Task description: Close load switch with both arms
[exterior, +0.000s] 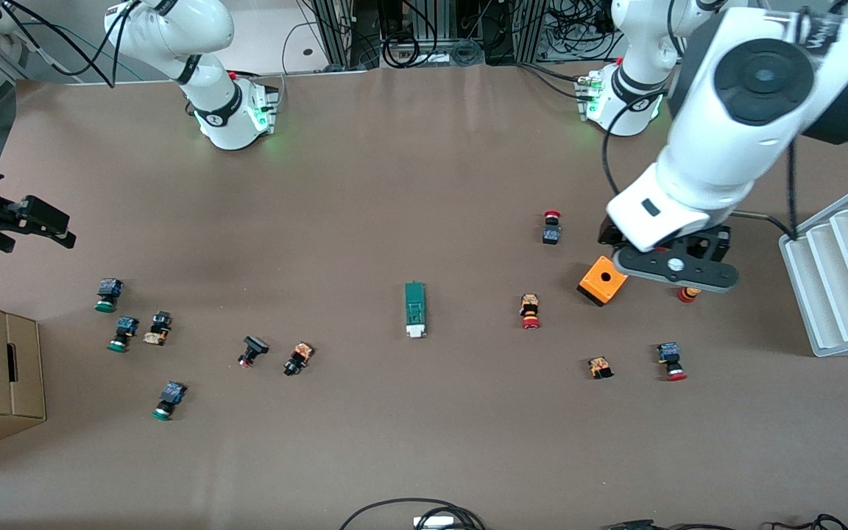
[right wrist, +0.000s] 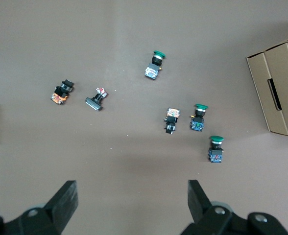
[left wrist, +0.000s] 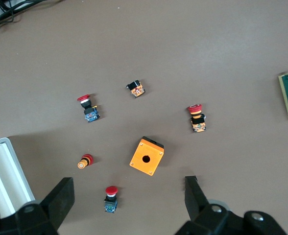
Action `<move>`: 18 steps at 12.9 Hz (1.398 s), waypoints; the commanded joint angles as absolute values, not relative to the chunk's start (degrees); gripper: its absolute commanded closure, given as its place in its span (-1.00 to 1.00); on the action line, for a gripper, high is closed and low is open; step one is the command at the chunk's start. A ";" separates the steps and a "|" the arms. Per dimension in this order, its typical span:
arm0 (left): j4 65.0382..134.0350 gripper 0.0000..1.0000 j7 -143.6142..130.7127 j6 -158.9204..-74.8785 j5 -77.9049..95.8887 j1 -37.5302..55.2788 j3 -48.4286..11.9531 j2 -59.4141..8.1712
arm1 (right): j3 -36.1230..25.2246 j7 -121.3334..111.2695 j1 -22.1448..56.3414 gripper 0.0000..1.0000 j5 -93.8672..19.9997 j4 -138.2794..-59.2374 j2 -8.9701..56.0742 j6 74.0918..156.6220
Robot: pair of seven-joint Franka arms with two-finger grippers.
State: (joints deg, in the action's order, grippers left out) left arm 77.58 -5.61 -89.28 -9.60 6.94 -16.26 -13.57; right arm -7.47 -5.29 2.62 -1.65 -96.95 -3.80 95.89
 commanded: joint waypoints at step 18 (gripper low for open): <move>98.17 -1.00 11.34 -94.22 -1.14 6.94 -0.53 3.16 | -7.56 -5.19 2.81 -1.00 -1.49 -96.68 -4.04 95.18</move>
